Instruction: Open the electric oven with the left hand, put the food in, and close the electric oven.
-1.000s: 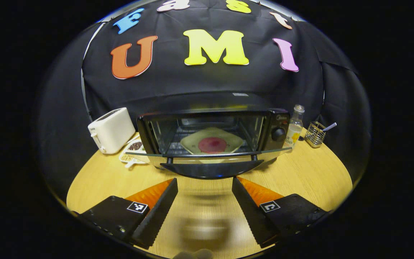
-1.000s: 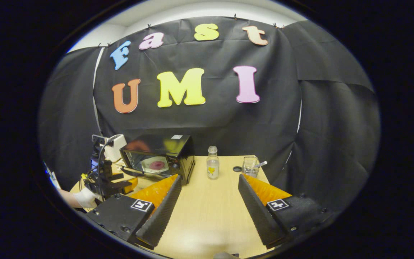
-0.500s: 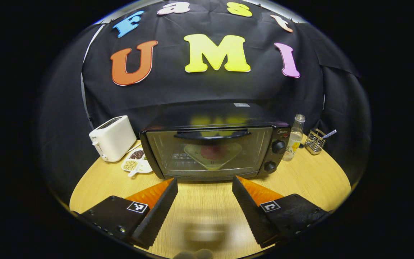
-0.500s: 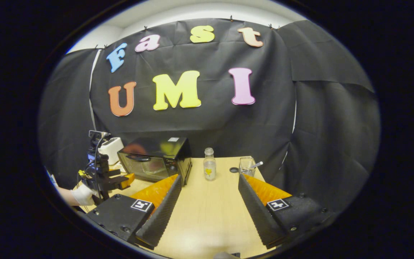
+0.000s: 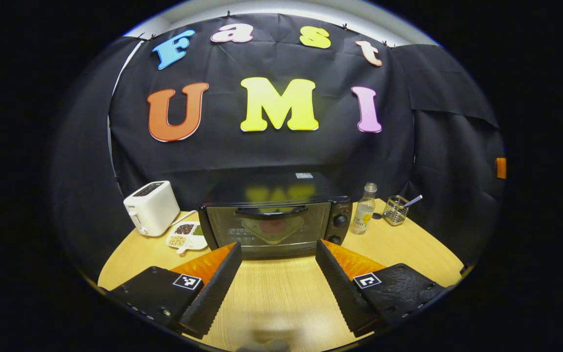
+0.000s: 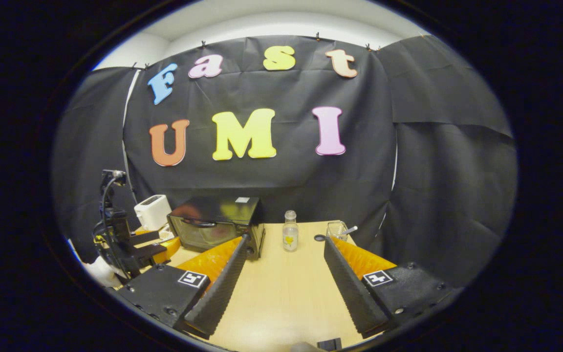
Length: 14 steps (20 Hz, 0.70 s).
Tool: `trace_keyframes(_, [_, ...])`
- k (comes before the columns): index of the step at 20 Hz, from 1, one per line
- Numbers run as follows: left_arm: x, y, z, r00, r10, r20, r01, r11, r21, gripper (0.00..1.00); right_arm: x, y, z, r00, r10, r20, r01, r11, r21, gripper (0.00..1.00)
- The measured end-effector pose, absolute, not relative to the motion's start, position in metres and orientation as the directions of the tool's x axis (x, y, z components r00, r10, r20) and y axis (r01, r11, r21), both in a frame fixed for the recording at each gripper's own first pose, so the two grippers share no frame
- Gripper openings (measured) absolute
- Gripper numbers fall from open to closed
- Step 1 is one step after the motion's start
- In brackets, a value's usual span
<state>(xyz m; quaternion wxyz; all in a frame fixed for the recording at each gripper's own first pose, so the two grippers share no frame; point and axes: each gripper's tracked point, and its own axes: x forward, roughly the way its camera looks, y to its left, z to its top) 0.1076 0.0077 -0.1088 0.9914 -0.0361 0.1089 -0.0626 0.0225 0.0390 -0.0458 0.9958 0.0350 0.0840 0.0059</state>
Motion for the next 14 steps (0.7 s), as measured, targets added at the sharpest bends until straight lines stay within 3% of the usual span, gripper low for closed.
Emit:
trace_keyframes(4, [0.057, 0.025, -0.039, 0.992, -0.070, -0.101, 0.061, 0.995, -0.083, 0.96, -0.004, 0.036, -0.013, 0.995, 0.043, -0.094, -0.037, 0.997, 0.063, 0.96])
trace_keyframes(7, [0.011, 0.025, 0.018, 1.000, -0.022, -0.002, 0.022, 0.997, -0.075, 0.96, -0.029, 0.020, 0.012, 0.998, 0.058, -0.034, -0.056, 0.996, 0.063, 1.00])
trace_keyframes(8, [-0.008, 0.025, 0.034, 1.000, -0.010, 0.027, 0.012, 0.998, -0.063, 0.95, -0.040, 0.012, 0.019, 0.998, 0.061, -0.019, -0.059, 0.995, 0.075, 0.96])
trace_keyframes(14, [-0.100, 0.012, 0.060, 0.996, 0.052, 0.077, -0.045, 0.995, -0.089, 0.95, -0.093, -0.034, 0.033, 0.997, 0.039, 0.065, -0.043, 0.997, 0.063, 0.96])
